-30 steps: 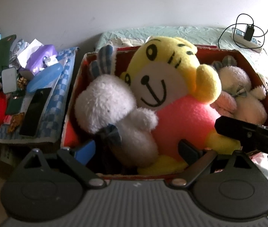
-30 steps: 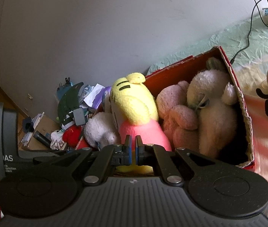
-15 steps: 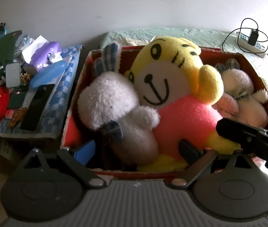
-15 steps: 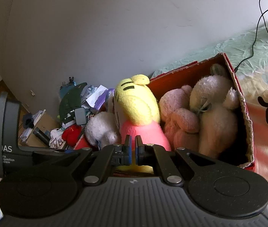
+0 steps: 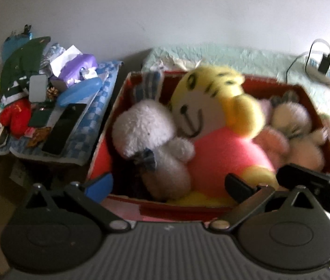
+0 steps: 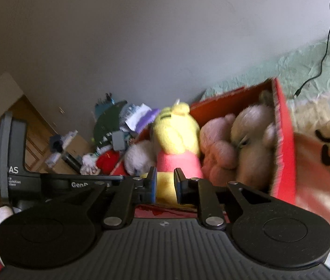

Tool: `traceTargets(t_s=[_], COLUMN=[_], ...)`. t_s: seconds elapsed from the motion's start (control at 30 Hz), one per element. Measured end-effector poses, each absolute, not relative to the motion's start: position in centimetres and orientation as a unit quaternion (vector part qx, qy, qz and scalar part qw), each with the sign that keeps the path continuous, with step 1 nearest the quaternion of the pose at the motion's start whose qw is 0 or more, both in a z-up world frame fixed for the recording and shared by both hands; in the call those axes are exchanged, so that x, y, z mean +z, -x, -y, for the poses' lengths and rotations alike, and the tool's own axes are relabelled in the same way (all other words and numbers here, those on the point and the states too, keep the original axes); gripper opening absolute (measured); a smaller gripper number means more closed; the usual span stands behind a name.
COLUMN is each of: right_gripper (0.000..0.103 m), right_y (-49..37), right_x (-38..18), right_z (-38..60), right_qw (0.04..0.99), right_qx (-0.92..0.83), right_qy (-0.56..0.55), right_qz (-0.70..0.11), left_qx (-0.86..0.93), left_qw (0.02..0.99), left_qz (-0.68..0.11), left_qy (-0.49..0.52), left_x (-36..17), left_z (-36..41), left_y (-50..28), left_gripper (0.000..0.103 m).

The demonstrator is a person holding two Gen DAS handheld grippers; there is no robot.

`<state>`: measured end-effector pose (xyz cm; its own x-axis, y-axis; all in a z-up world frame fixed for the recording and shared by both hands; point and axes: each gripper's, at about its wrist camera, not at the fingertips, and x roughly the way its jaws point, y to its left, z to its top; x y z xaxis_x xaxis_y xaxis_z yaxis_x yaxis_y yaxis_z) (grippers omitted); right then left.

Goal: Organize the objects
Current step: 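Move the right gripper to the green bean plush on the bed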

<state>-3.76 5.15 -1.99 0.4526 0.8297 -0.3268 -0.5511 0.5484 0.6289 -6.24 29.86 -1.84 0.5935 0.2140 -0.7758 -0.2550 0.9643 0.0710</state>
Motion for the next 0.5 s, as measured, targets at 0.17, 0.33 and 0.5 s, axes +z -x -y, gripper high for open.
traceTargets(t_s=[0.17, 0.33, 0.5], right_gripper=[0.018, 0.019, 0.02], right_y=[3.5, 2.5, 1.7], right_x=[-1.5, -2.6, -4.0], right_z=[0.4, 6.6, 11.1], right_qw=[0.827, 0.837, 0.841], right_qx=[0.411, 0.348, 0.292], right_qy=[-0.253, -0.296, -0.32], right_qz=[-0.29, -0.301, -0.325], left_qx=[0.141, 0.081, 0.034], left_qw=[0.903, 0.918, 0.92], left_qz=[-0.406, -0.387, -0.39], left_qy=[0.004, 0.01, -0.018], left_x=[0.9, 3.1, 3.0], left_z=[-26.6, -21.9, -16.1], left_y=[6.2, 5.5, 4.0], left_gripper=[0.102, 0.102, 0.102])
